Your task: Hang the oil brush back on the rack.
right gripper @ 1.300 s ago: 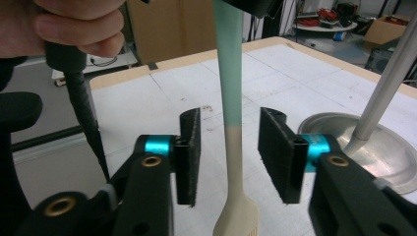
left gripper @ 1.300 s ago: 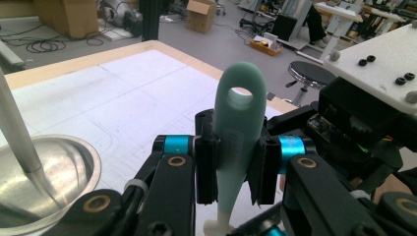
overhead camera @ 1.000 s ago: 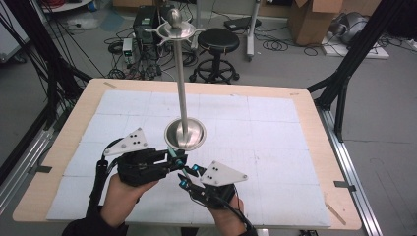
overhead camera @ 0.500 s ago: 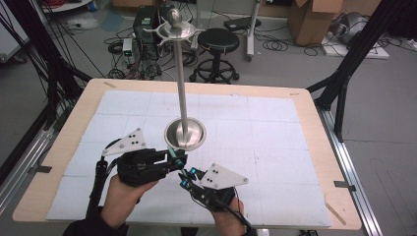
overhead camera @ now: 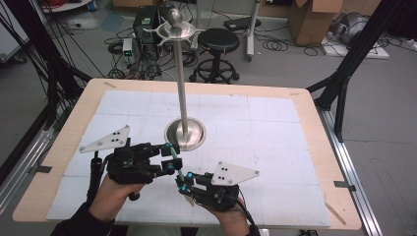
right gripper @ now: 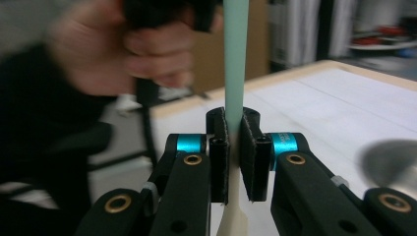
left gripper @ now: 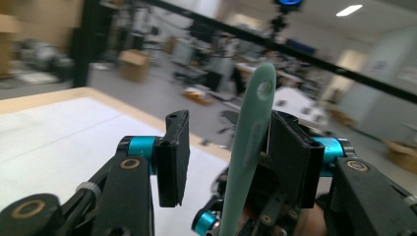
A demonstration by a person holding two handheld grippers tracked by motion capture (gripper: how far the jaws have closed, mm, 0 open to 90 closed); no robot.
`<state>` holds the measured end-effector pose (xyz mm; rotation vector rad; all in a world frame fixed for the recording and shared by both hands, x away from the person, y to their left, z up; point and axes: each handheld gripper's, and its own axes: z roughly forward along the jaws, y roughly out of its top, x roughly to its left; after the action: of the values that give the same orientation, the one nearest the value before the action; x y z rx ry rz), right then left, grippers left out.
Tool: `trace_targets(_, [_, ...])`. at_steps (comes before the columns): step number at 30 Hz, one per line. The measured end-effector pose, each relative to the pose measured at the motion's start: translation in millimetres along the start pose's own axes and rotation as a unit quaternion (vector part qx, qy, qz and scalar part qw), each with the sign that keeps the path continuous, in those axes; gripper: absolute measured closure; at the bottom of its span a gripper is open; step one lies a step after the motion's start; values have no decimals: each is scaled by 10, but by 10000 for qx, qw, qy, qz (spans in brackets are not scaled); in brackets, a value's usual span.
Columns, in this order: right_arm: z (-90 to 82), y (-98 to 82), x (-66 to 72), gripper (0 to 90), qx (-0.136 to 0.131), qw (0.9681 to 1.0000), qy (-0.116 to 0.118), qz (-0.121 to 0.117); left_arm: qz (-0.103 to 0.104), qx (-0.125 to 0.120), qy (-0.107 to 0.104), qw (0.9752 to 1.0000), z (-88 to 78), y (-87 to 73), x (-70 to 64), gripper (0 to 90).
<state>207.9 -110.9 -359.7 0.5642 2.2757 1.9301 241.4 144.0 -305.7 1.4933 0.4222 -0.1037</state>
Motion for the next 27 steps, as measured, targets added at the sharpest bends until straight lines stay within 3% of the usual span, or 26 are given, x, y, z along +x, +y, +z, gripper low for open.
trace_targets(2, [-19,-9,-23,833,-155,9990,407,108,65,-2,-253,9997,-16,0,0,511])
trace_targets(3, [-26,-17,-30,834,-180,9983,537,130,73,-6,-441,9990,-19,-3,-5,517])
trace_targets(6, [-36,-41,-45,834,-210,9954,910,193,119,0,-721,9973,-17,-14,-28,527])
trace_targets(13, [-16,-58,-52,833,-311,9887,1449,205,134,113,-1140,9933,23,-47,-63,564])
trace_targets(20, [15,-60,-56,833,-427,9830,1766,251,214,150,-1275,9915,52,-65,-80,686])
trace_targets(27, [17,-66,-72,833,-492,9807,1865,321,304,119,-1280,9912,56,-69,-75,797])
